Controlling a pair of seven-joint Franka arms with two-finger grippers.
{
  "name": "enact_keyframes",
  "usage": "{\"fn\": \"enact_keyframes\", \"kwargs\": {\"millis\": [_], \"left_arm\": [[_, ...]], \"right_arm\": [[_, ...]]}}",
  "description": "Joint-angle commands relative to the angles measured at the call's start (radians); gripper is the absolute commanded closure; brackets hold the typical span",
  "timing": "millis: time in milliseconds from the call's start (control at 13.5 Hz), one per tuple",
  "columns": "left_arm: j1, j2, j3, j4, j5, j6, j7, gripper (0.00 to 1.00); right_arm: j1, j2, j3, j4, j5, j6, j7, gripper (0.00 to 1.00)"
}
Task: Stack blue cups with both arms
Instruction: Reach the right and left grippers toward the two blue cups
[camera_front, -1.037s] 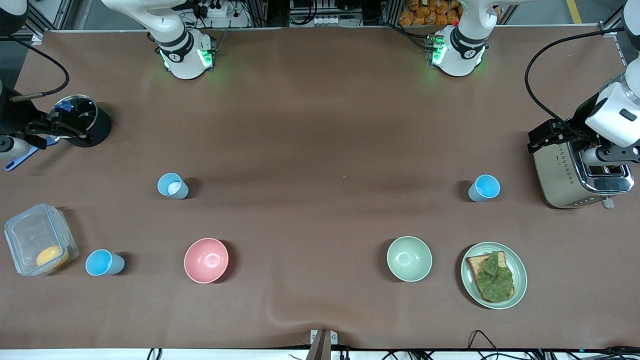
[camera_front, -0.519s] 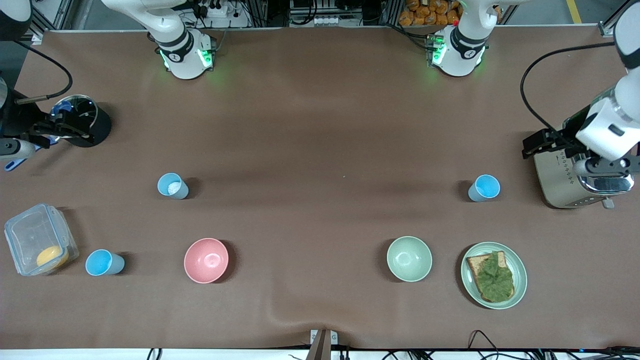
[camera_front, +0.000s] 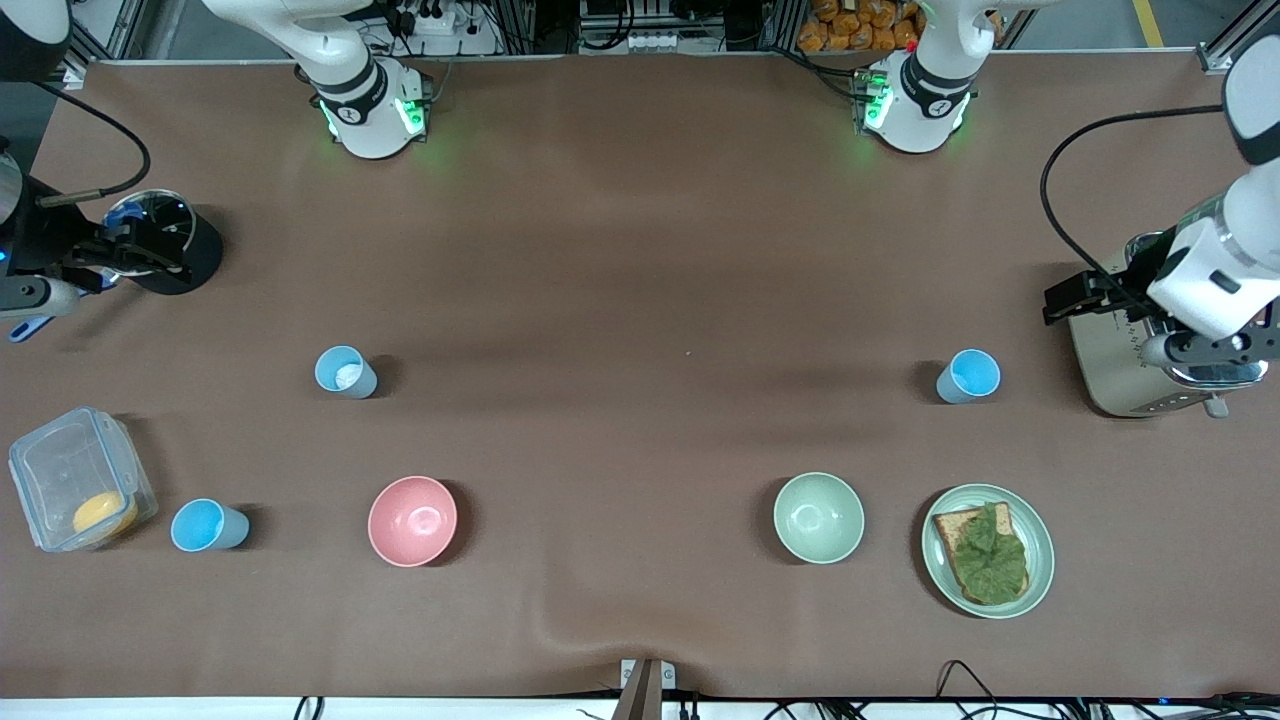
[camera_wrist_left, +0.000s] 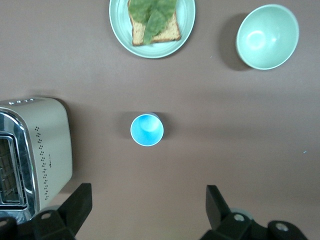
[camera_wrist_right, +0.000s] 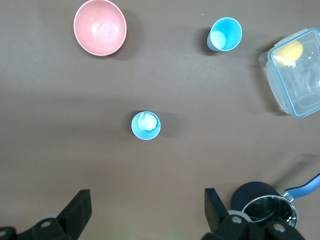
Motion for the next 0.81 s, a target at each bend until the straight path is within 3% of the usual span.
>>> {"fn": "enact_keyframes", "kwargs": {"millis": [0,370,741], "left_arm": [[0.037,0.002,-0.007,-0.166,-0.009,0.190,0.006,0.00],[0.051,0.032,-0.009,-0.410,-0.007,0.520,0.004,0.00],[0.046,0.147,-0.009,-0.414,0.063,0.576,0.004,0.00]], "right_arm": [[0.013,-0.005,0.002,0.000,-0.029,-0.010,0.012,0.00],[-0.009,-0.004,-0.003,0.004,-0.006,-0.012,0.007,0.00],[0.000,0.007,-0.003,0.004,0.005,-0.010,0.004,0.00]]}}
